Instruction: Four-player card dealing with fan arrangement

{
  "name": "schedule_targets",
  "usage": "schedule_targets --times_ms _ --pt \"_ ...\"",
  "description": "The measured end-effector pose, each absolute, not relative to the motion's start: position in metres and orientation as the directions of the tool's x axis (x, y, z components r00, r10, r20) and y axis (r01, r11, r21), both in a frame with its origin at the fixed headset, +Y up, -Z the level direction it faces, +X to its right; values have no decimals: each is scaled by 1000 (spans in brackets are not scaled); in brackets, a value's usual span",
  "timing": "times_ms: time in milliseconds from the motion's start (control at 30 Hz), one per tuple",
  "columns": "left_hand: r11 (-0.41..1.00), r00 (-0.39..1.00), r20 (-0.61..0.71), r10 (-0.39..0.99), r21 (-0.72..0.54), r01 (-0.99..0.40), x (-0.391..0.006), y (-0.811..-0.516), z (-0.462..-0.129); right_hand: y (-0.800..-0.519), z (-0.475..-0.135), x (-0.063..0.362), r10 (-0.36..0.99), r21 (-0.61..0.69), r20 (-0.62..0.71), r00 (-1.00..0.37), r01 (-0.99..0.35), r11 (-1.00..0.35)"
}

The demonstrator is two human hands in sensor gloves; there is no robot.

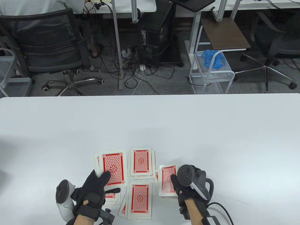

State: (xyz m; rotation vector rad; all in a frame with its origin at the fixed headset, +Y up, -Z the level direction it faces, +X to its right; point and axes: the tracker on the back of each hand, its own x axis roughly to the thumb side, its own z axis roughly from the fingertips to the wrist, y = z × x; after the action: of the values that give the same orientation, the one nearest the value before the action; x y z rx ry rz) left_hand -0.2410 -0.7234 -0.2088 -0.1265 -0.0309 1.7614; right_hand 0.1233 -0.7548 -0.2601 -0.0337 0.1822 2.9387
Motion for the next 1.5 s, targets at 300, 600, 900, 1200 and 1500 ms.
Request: schedule_targets --times_ms 300,600,900,1200,1500 --pt "-175 -169 -68 983 -87 -981 -241 -724 -209 -741 -256 114 96 11 -23 -995 -96 -995" --pt "-118 -106 -76 991 -164 -979 -223 -724 -208 -690 -223 65 785 -41 344 -515 -843 -536" --pt "-212 -189 -113 975 -241 -947 -192 -724 -200 -681 -209 42 624 -88 404 -669 -708 -701" --pt "-269 -243 -121 962 -286 -920 -191 -726 -201 -675 -207 40 646 -113 466 -605 -764 -635" --pt "-313 -279 -152 948 -293 -904 -192 -728 -203 -687 -218 53 835 56 396 -383 -897 -438"
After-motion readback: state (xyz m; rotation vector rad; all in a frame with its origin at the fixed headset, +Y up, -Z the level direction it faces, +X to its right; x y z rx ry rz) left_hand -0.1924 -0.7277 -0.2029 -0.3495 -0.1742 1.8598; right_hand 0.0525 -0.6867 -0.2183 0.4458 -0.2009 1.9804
